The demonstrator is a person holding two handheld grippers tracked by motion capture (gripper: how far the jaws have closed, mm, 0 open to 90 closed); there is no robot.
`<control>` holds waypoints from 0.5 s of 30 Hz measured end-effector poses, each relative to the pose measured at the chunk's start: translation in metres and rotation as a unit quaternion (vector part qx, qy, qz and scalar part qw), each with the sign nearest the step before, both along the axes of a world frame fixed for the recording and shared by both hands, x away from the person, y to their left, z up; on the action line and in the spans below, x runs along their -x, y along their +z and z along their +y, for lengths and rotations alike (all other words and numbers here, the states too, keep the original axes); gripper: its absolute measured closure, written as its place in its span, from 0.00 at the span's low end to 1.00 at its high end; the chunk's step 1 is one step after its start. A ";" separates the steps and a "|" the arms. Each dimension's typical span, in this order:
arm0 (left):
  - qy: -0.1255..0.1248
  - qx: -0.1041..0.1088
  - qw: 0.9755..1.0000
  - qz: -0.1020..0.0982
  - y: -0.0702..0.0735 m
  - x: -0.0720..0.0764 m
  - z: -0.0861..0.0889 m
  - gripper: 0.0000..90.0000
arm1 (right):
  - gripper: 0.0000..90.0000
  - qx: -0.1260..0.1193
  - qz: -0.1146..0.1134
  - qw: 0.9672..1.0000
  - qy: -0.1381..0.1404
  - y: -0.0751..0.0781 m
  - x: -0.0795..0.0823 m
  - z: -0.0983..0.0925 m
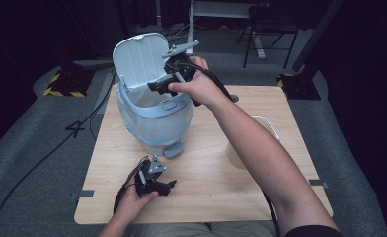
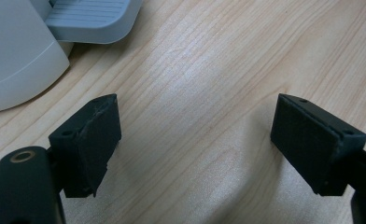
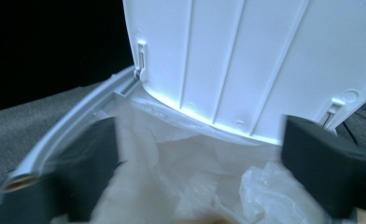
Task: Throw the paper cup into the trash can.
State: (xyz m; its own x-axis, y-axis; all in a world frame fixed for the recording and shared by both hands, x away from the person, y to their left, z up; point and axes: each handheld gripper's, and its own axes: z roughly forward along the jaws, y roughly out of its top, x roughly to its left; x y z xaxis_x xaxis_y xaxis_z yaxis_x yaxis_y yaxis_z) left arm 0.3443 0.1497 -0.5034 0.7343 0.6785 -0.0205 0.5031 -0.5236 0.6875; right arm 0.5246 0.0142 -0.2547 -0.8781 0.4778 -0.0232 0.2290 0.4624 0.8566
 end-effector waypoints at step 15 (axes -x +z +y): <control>0.000 0.001 1.000 0.000 0.000 0.000 0.000 0.19 | 0.18 -0.012 -0.022 0.999 0.031 0.028 0.028 -0.052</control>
